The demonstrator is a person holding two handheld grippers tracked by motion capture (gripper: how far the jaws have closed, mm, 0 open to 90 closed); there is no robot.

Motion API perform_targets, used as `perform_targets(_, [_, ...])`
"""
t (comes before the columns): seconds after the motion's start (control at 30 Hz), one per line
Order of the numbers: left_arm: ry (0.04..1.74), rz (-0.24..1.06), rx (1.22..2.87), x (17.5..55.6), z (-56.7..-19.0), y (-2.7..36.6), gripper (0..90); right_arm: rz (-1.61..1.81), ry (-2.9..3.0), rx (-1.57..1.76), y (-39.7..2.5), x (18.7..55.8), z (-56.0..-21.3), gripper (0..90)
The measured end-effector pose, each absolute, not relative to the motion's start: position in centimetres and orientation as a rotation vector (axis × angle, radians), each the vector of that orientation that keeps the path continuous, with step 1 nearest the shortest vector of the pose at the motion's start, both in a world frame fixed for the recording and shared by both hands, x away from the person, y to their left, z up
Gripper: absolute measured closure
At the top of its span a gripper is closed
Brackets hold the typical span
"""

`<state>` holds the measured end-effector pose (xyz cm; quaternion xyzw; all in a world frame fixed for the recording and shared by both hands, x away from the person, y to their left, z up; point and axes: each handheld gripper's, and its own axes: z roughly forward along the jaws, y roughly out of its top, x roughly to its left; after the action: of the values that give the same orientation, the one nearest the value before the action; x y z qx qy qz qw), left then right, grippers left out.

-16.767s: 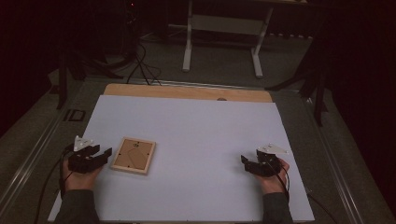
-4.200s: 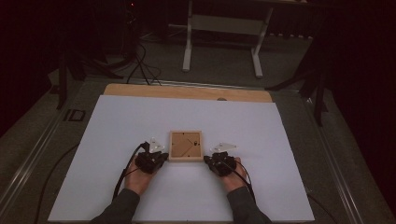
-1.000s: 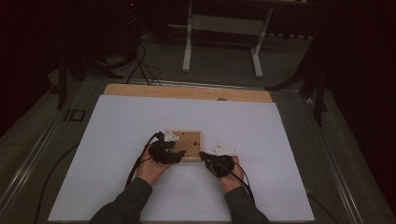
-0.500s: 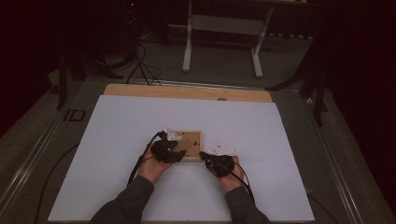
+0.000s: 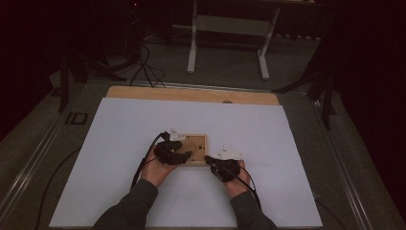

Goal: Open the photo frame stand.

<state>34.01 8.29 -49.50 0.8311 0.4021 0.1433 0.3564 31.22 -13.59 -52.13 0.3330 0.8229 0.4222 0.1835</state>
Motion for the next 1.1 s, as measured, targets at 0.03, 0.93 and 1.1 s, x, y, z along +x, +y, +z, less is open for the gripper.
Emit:
perform_targets(0.03, [1.034, 0.377, 2.151, 33.8, -49.5, 8.3, 46.4, 1.191, 2.321, 0.940, -13.6, 31.2, -52.1, 89.9])
perform_targets(0.93, [1.098, 0.278, 2.098, 34.1, -48.4, 8.8, 49.8, 1.183, 2.320, 0.925, -13.6, 31.2, -52.1, 89.9])
perform_targets(1.1, [1.117, 0.240, 2.106, 34.3, -48.7, 9.0, 48.7, 1.183, 2.318, 0.921, -13.6, 31.2, -52.1, 89.9])
